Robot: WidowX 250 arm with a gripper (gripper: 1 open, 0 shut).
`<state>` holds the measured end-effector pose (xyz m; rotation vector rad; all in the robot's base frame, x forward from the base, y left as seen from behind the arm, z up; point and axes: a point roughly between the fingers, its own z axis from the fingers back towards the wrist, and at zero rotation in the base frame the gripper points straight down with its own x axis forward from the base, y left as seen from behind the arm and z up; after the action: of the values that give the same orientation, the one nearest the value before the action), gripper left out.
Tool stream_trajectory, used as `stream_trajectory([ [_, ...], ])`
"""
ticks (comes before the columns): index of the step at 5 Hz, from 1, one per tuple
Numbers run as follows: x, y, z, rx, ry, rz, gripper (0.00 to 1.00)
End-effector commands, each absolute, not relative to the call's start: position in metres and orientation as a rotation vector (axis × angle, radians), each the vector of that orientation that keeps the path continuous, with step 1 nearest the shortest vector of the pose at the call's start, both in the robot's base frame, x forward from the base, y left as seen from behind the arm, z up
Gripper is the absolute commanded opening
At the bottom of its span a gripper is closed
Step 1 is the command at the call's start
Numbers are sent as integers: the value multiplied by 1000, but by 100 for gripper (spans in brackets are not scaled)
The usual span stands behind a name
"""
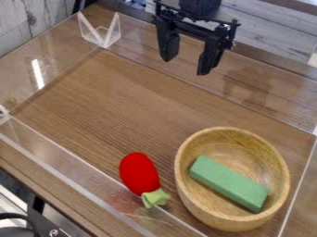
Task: Remove the green block from the brown bowl and put it on the table
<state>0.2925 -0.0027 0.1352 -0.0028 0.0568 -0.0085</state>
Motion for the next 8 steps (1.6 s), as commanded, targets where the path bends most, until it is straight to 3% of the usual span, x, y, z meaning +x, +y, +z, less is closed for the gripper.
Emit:
stream_trajectory([
  [1, 285, -4, 123, -5, 82, -23, 100],
  [3, 269, -28, 105, 5, 79, -211, 100],
  [5, 236, -73, 97, 27, 46, -633, 100],
  [6, 224, -74, 92, 39, 30, -816, 100],
  [8, 225, -71, 84, 63, -2, -973, 100],
])
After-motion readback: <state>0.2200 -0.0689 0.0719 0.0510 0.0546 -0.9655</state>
